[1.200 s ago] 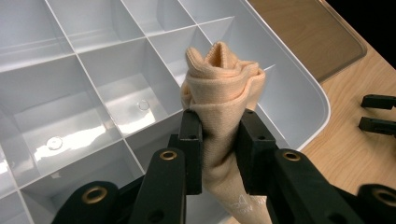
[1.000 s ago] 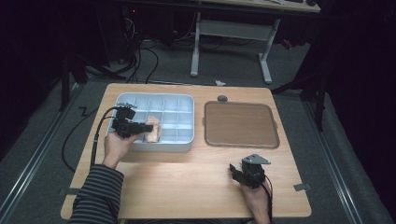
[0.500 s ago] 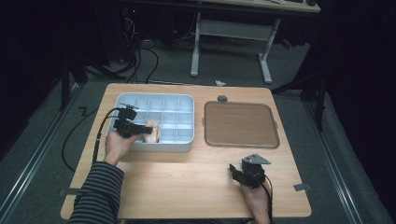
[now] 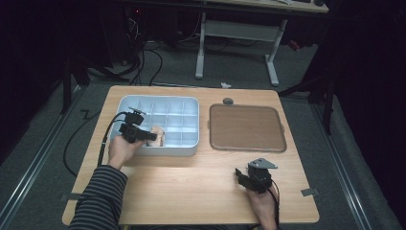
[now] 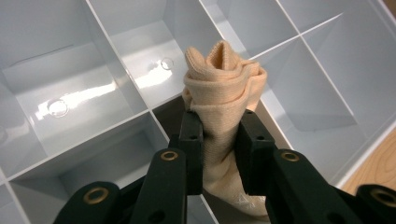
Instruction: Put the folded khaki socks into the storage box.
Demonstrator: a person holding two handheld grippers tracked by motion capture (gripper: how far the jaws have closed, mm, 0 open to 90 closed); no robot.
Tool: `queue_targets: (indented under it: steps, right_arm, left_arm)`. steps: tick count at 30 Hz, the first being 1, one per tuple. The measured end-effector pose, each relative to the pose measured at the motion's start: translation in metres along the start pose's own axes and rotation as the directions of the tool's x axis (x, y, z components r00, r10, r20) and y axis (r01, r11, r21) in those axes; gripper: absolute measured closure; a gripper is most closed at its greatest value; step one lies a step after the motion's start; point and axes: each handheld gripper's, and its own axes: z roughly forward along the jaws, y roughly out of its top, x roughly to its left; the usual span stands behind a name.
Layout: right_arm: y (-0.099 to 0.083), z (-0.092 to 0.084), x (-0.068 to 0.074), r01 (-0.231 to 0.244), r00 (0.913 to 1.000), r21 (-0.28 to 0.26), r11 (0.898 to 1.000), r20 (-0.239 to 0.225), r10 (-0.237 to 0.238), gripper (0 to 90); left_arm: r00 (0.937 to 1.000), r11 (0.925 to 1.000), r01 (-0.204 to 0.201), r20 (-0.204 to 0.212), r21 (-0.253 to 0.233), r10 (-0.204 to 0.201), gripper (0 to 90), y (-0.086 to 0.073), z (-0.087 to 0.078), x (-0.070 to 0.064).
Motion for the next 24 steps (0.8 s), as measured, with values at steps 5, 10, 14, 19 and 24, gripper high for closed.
queue_targets:
  steps: [5,10,14,19,24]
  right_arm:
    - [0.000,0.000,0.000,0.003,1.0000,-0.001,1.000,0.000,-0.003,42.7]
    - [0.000,0.000,0.000,0.003,1.0000,-0.001,1.000,0.001,-0.003,42.7]
    - [0.000,0.000,0.000,0.004,1.0000,0.000,1.000,0.001,-0.004,42.6]
    - [0.000,0.000,0.000,0.003,1.0000,-0.001,1.000,0.001,-0.003,42.6]
    - [0.000,0.000,0.000,0.004,1.0000,-0.001,1.000,0.001,-0.004,42.6]
  left_arm:
    - [0.9999,0.9999,-0.008,-0.008,0.015,0.008,74.9,0.000,0.002,-0.001]
    - [0.9996,0.9991,-0.017,-0.020,0.039,0.017,75.2,0.000,0.006,-0.003]
    - [0.9962,0.9928,-0.055,-0.062,0.107,0.061,75.4,0.003,0.016,-0.009]
    - [0.9946,0.9890,-0.056,-0.079,0.137,0.067,75.4,0.005,0.023,-0.012]
    - [0.9936,0.9861,-0.051,-0.092,0.158,0.066,75.2,0.006,0.025,-0.013]
